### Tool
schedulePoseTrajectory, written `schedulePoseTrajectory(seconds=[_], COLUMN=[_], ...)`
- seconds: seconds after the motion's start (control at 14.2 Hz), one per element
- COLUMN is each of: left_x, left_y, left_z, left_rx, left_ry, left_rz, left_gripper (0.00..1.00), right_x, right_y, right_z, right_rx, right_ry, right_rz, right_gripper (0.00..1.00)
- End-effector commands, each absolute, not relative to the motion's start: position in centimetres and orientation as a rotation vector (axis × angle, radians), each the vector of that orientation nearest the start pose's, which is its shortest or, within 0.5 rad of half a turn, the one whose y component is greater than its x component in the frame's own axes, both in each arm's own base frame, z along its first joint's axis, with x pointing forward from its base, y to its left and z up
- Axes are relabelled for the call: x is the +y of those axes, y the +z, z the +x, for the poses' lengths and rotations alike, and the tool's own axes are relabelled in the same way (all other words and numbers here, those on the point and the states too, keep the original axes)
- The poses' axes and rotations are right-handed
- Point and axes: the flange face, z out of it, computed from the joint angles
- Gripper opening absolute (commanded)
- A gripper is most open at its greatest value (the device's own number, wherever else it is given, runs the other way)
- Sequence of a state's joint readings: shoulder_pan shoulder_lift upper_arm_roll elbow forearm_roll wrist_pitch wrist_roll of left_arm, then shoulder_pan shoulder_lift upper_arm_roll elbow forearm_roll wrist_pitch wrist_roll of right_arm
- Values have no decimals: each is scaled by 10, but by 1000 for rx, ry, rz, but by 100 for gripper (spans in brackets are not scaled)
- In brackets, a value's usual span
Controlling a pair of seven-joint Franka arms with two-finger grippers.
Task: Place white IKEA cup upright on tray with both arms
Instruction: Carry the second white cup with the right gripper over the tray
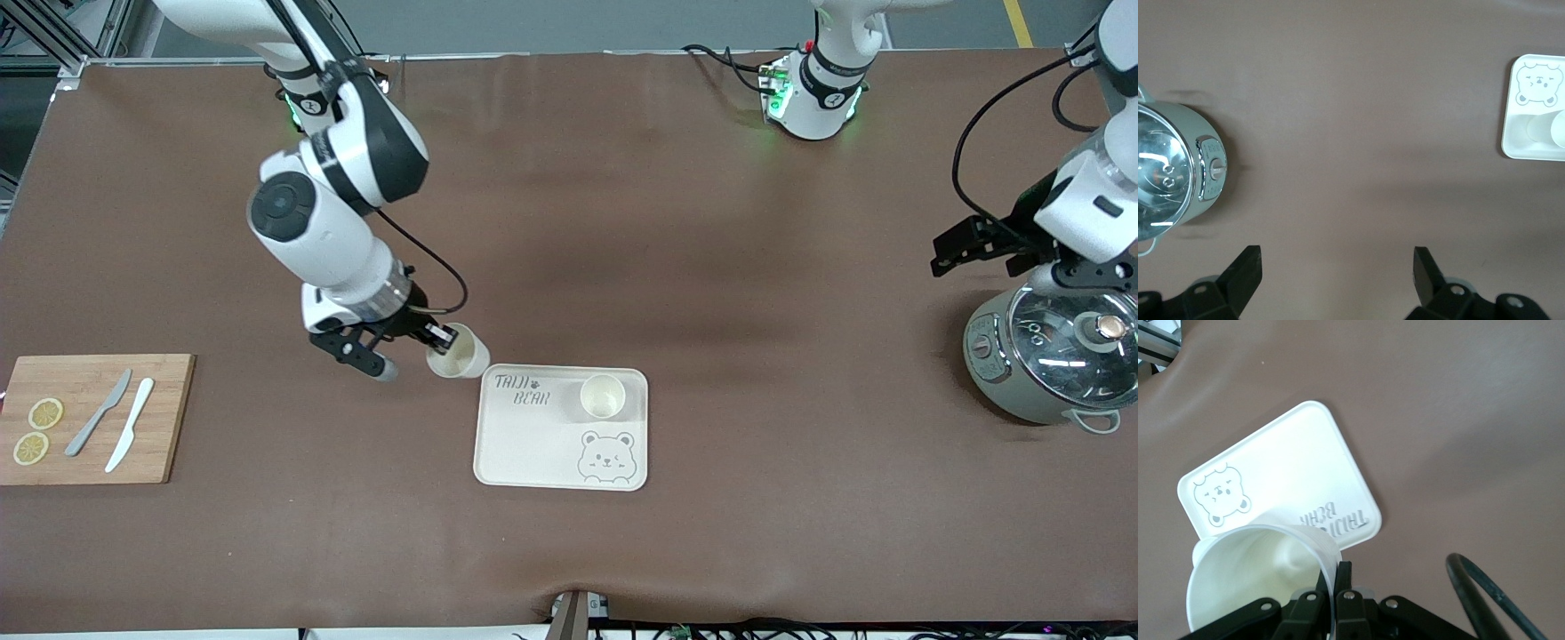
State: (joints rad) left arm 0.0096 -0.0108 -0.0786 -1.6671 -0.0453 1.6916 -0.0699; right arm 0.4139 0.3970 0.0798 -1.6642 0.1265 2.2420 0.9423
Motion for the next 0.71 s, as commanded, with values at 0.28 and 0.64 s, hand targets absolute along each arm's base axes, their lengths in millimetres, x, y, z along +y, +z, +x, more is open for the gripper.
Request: schedulePoseTrajectory(seconds=[0.28, 0.64], left_x=[-42, -46], left_y=[587, 594], left_z=[548, 574], left_rx=[51, 68], left_ry=[-202, -232], left_rz=[-3203, -3206], left_gripper=[100, 100], right_x=[372, 369], right_y=[340, 309], right_z=[629, 637], right_rx=[865, 845], right_ry=[-170, -226], right_rz=[-2876, -2891], right_gripper=[0, 0])
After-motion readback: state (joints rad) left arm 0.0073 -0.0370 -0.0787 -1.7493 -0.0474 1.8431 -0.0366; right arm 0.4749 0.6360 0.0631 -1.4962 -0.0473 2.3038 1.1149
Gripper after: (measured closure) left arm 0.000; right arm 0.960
